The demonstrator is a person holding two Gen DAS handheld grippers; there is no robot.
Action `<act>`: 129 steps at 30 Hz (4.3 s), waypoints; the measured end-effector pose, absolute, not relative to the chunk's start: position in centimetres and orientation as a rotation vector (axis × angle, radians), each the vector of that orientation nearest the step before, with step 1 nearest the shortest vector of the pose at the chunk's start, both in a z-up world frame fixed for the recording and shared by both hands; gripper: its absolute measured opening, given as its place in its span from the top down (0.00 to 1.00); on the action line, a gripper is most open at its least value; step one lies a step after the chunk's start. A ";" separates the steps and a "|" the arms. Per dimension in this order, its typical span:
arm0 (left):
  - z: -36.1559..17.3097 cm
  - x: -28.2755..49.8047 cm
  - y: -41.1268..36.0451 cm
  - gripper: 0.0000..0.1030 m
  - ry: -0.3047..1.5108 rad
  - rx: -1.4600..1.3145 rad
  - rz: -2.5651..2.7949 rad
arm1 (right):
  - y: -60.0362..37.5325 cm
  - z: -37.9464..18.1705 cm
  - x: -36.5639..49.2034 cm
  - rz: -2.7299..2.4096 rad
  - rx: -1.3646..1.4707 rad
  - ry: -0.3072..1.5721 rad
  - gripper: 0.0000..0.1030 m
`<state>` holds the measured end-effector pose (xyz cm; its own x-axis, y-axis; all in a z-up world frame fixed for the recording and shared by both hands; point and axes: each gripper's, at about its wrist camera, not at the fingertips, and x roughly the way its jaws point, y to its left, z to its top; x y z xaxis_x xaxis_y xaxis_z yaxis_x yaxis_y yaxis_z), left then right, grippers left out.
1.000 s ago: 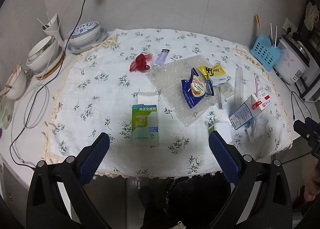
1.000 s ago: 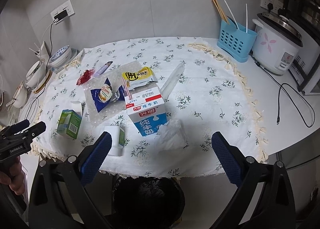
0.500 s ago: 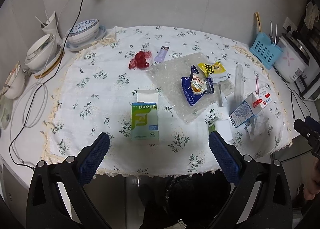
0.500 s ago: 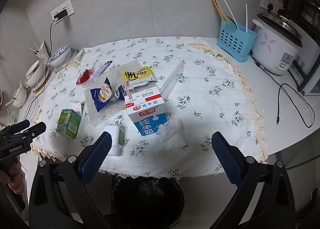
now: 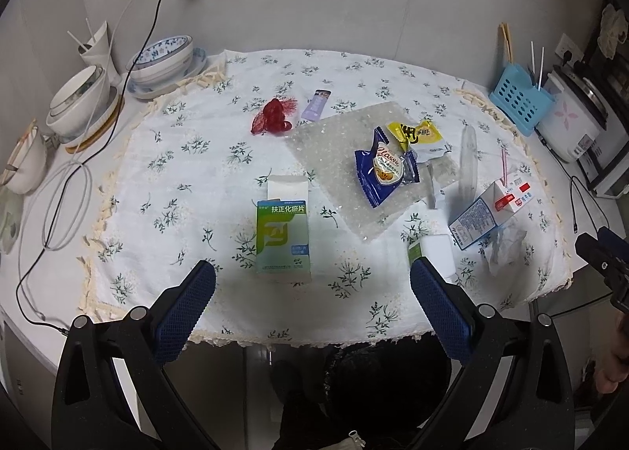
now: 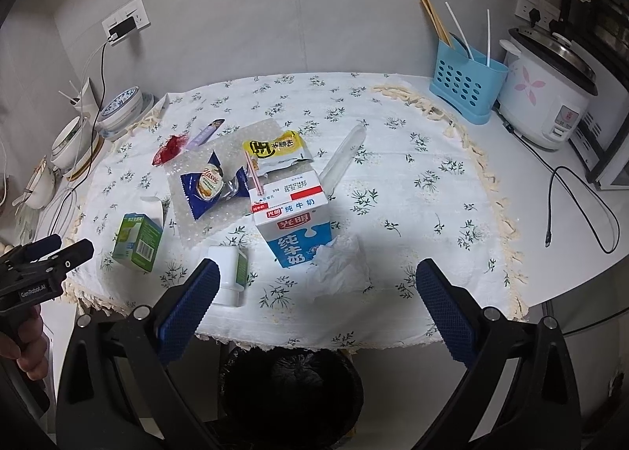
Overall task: Collect trash
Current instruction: 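Move left tool toward the green medicine box while right tool approaches the milk carton, then close left tool on the medicine box while right tool grasps the milk carton, then lift and carry the box with left tool while right tool carries the carton toward the bin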
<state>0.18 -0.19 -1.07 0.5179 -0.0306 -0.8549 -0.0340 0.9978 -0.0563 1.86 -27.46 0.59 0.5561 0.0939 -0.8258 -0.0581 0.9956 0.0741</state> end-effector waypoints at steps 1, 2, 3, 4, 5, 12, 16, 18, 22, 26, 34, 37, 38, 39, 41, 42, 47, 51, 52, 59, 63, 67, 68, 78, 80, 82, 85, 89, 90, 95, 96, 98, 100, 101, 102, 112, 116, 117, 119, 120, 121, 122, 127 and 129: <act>-1.1 0.2 -0.2 0.06 1.026 -0.068 0.001 | -27.5 0.6 1.9 0.090 0.039 0.977 0.07; -1.0 0.2 -0.3 0.06 1.026 -0.066 0.002 | -27.4 0.6 1.9 0.089 0.039 0.976 0.07; -1.0 0.2 -0.3 0.06 1.026 -0.064 0.003 | -27.5 0.6 1.9 0.090 0.039 0.976 0.07; -1.0 0.2 -0.3 0.06 1.026 -0.064 0.001 | -27.5 0.6 1.9 0.091 0.040 0.977 0.07; -1.0 0.2 -0.3 0.06 1.026 -0.065 0.000 | -27.5 0.6 1.9 0.091 0.040 0.978 0.07; -1.0 0.2 -0.4 0.06 1.028 -0.069 -0.003 | -27.5 0.6 2.0 0.093 0.041 0.978 0.07; -1.1 0.2 -0.3 0.06 1.029 -0.069 -0.003 | -27.5 0.6 2.0 0.093 0.039 0.978 0.07; -1.1 0.2 -0.2 0.06 1.030 -0.067 0.000 | -27.4 0.5 2.2 0.095 0.037 0.979 0.07; -1.9 0.8 0.6 0.06 1.047 -0.068 0.013 | -27.0 -0.1 2.7 0.098 0.018 0.980 0.07; -3.6 1.8 1.7 0.07 1.081 -0.064 0.033 | -26.8 -1.2 3.5 0.107 0.014 0.989 0.07; -6.9 4.4 3.4 0.08 1.147 -0.078 0.064 | -26.1 -3.5 5.7 0.109 0.001 1.012 0.07; -8.0 5.5 3.6 0.10 1.167 -0.079 0.066 | -25.7 -4.4 6.6 0.102 -0.001 1.027 0.07; -8.4 5.9 3.7 0.10 1.174 -0.081 0.066 | -25.6 -4.7 6.9 0.099 -0.001 1.032 0.07; -8.8 6.2 3.7 0.10 1.181 -0.079 0.065 | -25.6 -5.0 7.2 0.097 -0.001 1.036 0.07; -9.4 6.8 3.7 0.11 1.196 -0.077 0.067 | -25.4 -5.5 7.8 0.098 -0.001 1.048 0.07; -9.7 7.1 3.7 0.12 1.204 -0.077 0.067 | -25.2 -5.8 8.1 0.100 -0.004 1.053 0.08; -10.9 8.5 3.6 0.15 1.228 -0.072 0.068 | -24.6 -6.7 9.3 0.104 -0.013 1.071 0.11; -11.4 9.1 3.7 0.21 1.242 -0.078 0.058 | -24.3 -7.0 10.2 0.102 -0.013 1.074 0.16; -11.5 9.3 3.7 0.22 1.247 -0.078 0.052 | -24.2 -7.0 10.3 0.101 -0.015 1.073 0.17; -11.8 10.0 3.8 0.32 1.252 -0.092 0.026 | -23.7 -7.0 11.1 0.110 -0.009 1.075 0.33; -11.9 10.1 3.6 0.42 1.251 -0.093 0.004 | -23.5 -6.8 11.2 0.110 -0.013 1.069 0.36; -11.9 10.2 3.4 0.54 1.256 -0.092 -0.021 | -23.6 -6.4 11.1 0.106 -0.005 1.057 0.37; -11.8 10.2 3.3 0.54 1.255 -0.089 -0.024 | -23.6 -6.3 11.0 0.105 -0.005 1.053 0.37; -9.0 9.1 3.3 0.54 1.203 -0.098 -0.044 | -23.8 -4.3 10.1 0.091 0.003 1.013 0.37; -8.2 8.7 3.1 0.54 1.180 -0.090 -0.046 | -23.8 -4.0 9.9 0.091 0.006 1.008 0.37; -7.5 8.4 3.0 0.54 1.167 -0.094 -0.046 | -23.9 -3.6 9.6 0.086 0.011 1.002 0.37; -6.3 7.7 2.8 0.54 1.147 -0.097 -0.051 | -23.9 -3.0 9.1 0.092 0.018 0.989 0.37; -5.0 6.8 2.3 0.54 1.127 -0.097 -0.063 | -24.0 -2.2 8.3 0.094 0.023 0.977 0.37; -4.8 6.7 2.1 0.54 1.122 -0.093 -0.064 | -24.0 -2.0 8.1 0.094 0.024 0.973 0.37; -3.5 5.6 1.4 0.54 1.103 -0.101 -0.089 | -24.1 -1.0 7.0 0.107 0.030 0.957 0.37; -3.3 5.4 1.3 0.54 1.098 -0.101 -0.094 | -24.1 -0.8 6.8 0.109 0.031 0.952 0.37; -2.9 5.0 1.0 0.54 1.093 -0.098 -0.100 | -24.2 -0.4 6.4 0.110 0.030 0.945 0.37; -2.6 4.6 0.7 0.54 1.087 -0.098 -0.102 | -24.3 0.0 5.9 0.116 0.034 0.938 0.37; -2.4 4.4 0.6 0.54 1.084 -0.096 -0.101 | -24.3 0.1 5.6 0.118 0.035 0.935 0.37; -2.3 4.2 0.5 0.54 1.082 -0.096 -0.100 | -24.3 0.3 5.4 0.120 0.036 0.933 0.37; -1.4 2.2 -0.9 0.54 1.068 -0.097 -0.112 | -24.4 1.8 2.9 0.139 0.034 0.920 0.37; -1.1 1.1 -1.3 0.54 1.060 -0.101 -0.113 | -24.3 1.8 1.9 0.150 0.020 0.916 0.37; -1.1 0.9 -1.4 0.54 1.059 -0.103 -0.114 | -24.4 1.7 1.7 0.154 0.019 0.918 0.37; -1.0 0.4 -1.6 0.54 1.057 -0.104 -0.116 | -24.4 1.5 1.2 0.152 0.012 0.924 0.37; -0.9 0.1 -1.7 0.54 1.055 -0.103 -0.115 | -24.5 1.5 1.0 0.153 0.013 0.925 0.37; -0.9 -0.2 -1.8 0.54 1.053 -0.102 -0.113 | -24.6 1.4 0.7 0.155 0.013 0.926 0.37; -0.9 -0.4 -1.9 0.54 1.053 -0.102 -0.112 | -24.7 1.4 0.4 0.156 0.013 0.926 0.37; -1.0 -1.7 -2.5 0.54 1.053 -0.101 -0.107 | -24.9 1.3 -1.0 0.163 0.006 0.924 0.37; -1.1 -2.3 -2.8 0.54 1.054 -0.101 -0.105 | -25.0 1.3 -1.6 0.166 0.004 0.924 0.37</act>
